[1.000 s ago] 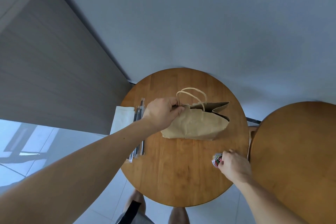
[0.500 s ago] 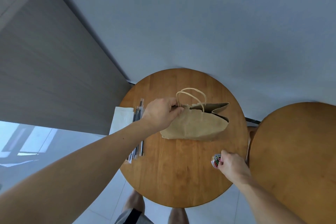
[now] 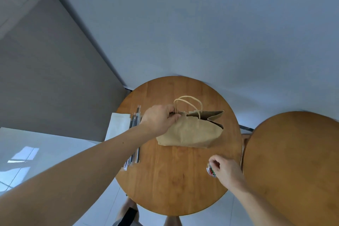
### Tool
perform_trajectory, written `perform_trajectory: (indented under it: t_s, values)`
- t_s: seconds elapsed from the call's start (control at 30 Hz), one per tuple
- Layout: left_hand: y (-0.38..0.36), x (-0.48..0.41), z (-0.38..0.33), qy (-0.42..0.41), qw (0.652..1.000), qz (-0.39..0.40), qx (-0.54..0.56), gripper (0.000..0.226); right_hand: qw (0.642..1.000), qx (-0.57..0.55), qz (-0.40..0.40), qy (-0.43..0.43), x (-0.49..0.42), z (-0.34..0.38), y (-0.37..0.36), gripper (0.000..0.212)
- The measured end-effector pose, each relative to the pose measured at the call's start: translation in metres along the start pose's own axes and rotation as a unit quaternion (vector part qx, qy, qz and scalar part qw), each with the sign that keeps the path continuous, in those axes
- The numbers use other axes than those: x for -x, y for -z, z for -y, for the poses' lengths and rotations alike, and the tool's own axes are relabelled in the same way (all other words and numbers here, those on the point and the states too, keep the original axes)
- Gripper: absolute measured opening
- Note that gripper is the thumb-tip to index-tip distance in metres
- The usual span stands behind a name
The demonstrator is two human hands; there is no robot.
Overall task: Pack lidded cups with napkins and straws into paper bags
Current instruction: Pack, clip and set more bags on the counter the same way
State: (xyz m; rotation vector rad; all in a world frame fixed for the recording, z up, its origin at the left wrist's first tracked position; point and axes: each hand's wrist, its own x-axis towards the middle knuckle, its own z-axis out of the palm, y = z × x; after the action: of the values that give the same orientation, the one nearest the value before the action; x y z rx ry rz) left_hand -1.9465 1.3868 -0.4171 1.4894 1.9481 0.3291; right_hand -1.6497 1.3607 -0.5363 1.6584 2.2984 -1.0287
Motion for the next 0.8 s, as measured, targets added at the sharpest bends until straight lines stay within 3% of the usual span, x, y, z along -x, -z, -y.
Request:
perform_trajectory:
  t_s: [0.1, 0.2, 0.4, 0.6, 0.8]
  values:
    - [0.002, 0.000, 0.000, 0.006, 1.000, 0.010, 0.006, 0.022, 0.997, -0.070, -0.026, 0.032, -0.004, 0.030, 0.018, 0.017]
    - [0.005, 0.001, -0.002, 0.001, 1.000, 0.021, 0.006, 0.022, 0.985, -0.101, -0.073, 0.118, -0.010, 0.069, 0.042, 0.021]
    - [0.011, 0.001, -0.002, -0.005, 0.999, 0.034, -0.004, 0.022, 0.932, -0.197, -0.172, 0.249, -0.024, 0.139, 0.089, 0.015]
    - [0.011, 0.005, -0.002, -0.012, 1.000, 0.021, -0.003, 0.021, 0.922, -0.167, -0.261, 0.231, -0.048, 0.161, 0.101, 0.019]
    - [0.009, 0.006, -0.004, -0.025, 0.999, 0.028, -0.040, 0.027, 0.950, -0.163, -0.193, 0.184, -0.054, 0.159, 0.105, 0.021]
